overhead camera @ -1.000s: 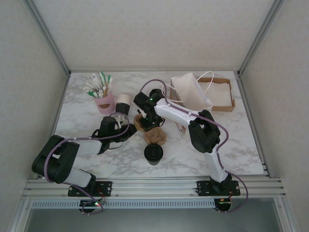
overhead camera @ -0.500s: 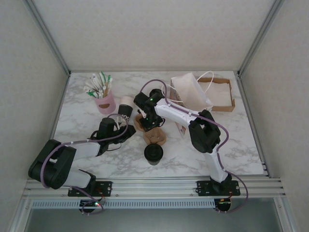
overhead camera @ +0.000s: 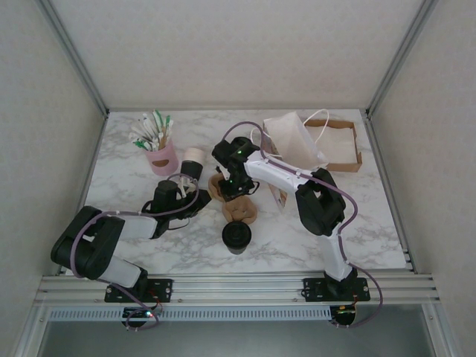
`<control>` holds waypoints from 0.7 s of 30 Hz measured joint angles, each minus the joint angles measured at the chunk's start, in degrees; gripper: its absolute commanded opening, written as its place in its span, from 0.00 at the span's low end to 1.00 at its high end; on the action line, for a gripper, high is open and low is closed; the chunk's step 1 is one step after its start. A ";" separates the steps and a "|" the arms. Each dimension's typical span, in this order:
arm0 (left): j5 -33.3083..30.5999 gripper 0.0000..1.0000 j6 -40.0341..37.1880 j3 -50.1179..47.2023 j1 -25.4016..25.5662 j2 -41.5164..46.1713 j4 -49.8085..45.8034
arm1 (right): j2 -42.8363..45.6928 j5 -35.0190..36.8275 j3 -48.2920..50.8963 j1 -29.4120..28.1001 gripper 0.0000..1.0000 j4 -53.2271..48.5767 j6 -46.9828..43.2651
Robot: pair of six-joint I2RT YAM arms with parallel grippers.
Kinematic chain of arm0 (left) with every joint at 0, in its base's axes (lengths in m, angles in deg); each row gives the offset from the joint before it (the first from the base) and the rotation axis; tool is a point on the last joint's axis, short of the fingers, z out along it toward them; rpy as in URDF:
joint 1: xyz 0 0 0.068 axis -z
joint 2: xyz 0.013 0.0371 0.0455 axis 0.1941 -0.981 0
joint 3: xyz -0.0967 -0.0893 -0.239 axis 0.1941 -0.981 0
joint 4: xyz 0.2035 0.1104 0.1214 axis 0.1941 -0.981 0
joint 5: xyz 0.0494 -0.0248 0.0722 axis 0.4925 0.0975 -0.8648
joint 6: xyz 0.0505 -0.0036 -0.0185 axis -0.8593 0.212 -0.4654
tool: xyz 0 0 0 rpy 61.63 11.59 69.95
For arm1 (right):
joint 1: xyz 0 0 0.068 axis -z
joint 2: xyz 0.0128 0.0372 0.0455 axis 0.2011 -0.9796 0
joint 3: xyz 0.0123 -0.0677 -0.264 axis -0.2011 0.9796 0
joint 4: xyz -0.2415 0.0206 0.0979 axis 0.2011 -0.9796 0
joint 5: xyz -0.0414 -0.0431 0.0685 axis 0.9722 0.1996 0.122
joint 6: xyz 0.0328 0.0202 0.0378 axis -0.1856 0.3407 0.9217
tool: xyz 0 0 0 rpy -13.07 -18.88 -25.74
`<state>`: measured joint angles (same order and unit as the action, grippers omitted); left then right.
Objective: Pack the takeout coffee
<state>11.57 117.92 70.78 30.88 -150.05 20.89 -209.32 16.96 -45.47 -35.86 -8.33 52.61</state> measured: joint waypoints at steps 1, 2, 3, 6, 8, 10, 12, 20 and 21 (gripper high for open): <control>0.28 0.45 0.33 0.00 0.00 -0.48 0.57 | 0.09 -0.20 0.17 0.02 0.28 0.09 0.00; 0.44 0.46 0.61 0.00 0.00 -0.85 1.09 | 0.11 -0.42 0.22 0.02 0.28 0.11 0.02; 0.70 0.47 0.90 0.00 0.00 -1.25 1.73 | 0.11 -0.61 0.24 0.02 0.28 0.15 0.00; 1.38 0.47 1.46 0.00 0.00 -1.97 3.06 | 0.11 -0.87 0.24 0.09 0.28 0.20 0.04; 1.64 0.47 2.03 0.00 0.00 -2.27 3.82 | 0.11 -0.94 0.24 0.15 0.28 0.20 0.15; 2.03 0.47 2.45 0.00 0.00 -2.60 5.05 | 0.11 -1.05 0.24 0.20 0.28 0.20 0.17; 2.34 0.47 2.51 0.00 0.00 -2.95 5.77 | 0.11 -1.14 0.24 0.20 0.28 0.20 0.17; 2.89 0.47 3.34 -0.07 0.00 -3.87 7.21 | 0.11 -1.27 0.24 0.35 0.28 0.13 0.17; 2.91 0.47 3.39 -0.07 0.00 -4.04 7.50 | 0.11 -1.27 0.24 0.35 0.28 0.13 0.17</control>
<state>14.48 121.31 70.71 30.88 -154.09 28.38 -209.21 15.69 -45.23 -35.51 -8.20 52.79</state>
